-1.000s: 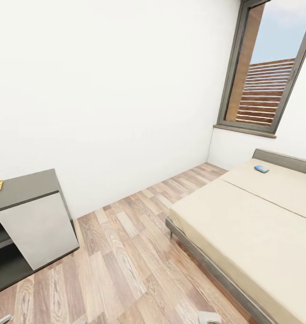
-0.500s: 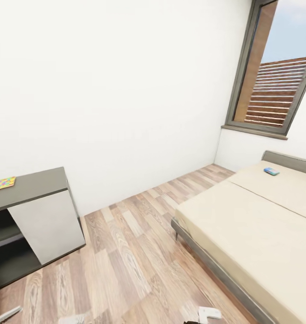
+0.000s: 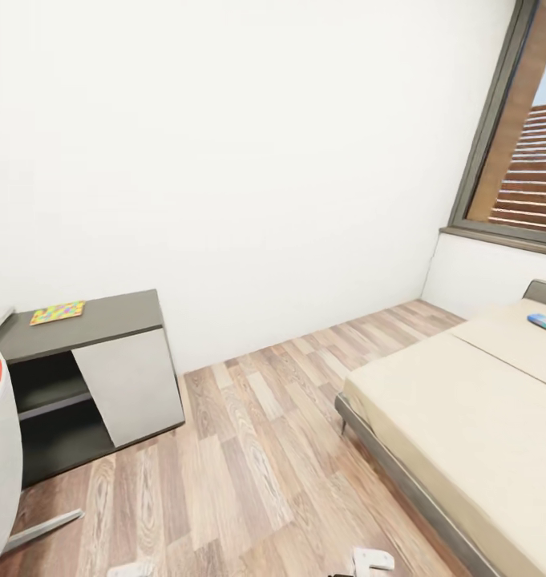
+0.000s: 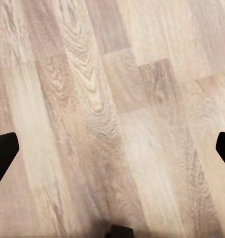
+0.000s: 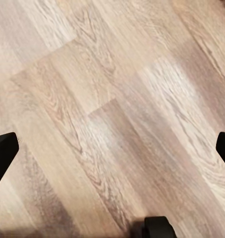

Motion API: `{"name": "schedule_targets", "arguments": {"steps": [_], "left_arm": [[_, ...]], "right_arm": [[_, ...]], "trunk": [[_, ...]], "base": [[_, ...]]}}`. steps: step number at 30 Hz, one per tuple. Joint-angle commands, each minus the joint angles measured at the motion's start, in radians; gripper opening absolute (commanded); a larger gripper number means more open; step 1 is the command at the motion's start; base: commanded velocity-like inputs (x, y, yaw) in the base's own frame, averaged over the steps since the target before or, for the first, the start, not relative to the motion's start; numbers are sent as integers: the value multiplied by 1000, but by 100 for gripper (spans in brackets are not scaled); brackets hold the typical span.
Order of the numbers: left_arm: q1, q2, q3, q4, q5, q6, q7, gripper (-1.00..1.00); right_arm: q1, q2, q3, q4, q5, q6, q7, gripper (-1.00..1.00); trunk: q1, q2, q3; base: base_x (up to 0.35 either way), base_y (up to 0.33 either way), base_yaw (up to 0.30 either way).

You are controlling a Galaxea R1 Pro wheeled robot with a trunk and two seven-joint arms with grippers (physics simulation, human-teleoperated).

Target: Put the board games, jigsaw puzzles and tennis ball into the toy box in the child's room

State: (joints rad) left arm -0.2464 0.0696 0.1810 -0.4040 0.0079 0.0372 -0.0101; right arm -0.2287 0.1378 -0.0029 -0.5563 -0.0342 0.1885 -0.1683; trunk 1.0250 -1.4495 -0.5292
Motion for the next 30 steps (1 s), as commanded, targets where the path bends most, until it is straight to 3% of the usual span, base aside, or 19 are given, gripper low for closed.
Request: {"name": "schedule_targets", "arguments": {"steps": [1,12,17,24,30], "left_arm": [[-1,-1,3,-1,1,5,0,100],[-1,-2,3,-1,1,11,3,100],[-2,-2,8,-1,2,20,6,100],[-27,-9,11,-17,5,127,7,100],[-41,-12,11,-10,5,138,2,100]], "right_arm": [[0,0,0,-2,-4,5,-4,100],[2,0,-3,1,-4,-12,-4,100],[3,-1,-6,39,-4,-85,-3,100],[0,-4,-9,66,-6,-106,-2,100],[0,-11,-8,68,-6,-117,-2,100]], "trunk": [[0,-1,-1],[-42,76,32],[-61,111,47],[-88,160,69],[-111,202,88]], "base": [[0,0,294],[0,0,269],[0,0,62],[0,0,6],[0,0,1]]}}
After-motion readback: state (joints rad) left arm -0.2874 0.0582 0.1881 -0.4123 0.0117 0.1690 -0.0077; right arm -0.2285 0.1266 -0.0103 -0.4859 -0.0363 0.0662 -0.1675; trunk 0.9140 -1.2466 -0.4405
